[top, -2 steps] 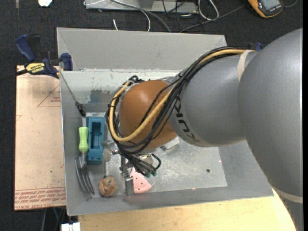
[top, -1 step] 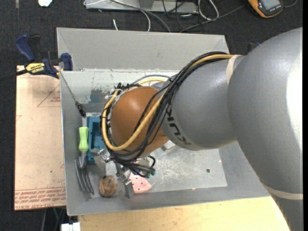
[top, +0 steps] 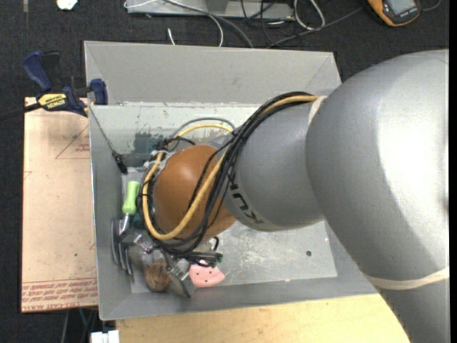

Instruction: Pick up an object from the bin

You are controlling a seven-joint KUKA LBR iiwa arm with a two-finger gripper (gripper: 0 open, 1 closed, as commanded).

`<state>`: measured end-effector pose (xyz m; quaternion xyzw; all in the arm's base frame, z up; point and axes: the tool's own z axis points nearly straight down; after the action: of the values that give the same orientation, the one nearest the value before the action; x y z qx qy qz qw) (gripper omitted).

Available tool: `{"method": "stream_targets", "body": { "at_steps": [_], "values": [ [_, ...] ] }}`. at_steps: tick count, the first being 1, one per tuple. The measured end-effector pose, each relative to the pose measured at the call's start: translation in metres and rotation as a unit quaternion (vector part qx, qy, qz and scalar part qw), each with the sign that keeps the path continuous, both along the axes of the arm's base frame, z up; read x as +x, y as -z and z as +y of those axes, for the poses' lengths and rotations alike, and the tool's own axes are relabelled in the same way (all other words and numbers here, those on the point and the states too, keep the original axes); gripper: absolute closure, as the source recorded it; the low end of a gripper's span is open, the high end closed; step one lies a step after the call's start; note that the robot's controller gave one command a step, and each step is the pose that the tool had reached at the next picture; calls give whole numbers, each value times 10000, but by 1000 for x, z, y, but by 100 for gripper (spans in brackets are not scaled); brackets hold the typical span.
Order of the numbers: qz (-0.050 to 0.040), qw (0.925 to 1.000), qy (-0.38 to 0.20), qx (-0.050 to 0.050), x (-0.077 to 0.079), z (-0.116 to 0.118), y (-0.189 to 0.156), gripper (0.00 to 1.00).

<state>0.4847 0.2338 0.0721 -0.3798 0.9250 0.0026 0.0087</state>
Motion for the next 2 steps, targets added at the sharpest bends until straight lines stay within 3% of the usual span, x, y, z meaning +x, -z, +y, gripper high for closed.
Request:
{"method": "stream_targets", "body": {
  "at_steps": [1, 2],
  "values": [
    [-38, 9871, -1601, -9, -1, -5, 0, 100],
    [-39, 9871, -1602, -7, -1, -5, 0, 100]
  ]
}}
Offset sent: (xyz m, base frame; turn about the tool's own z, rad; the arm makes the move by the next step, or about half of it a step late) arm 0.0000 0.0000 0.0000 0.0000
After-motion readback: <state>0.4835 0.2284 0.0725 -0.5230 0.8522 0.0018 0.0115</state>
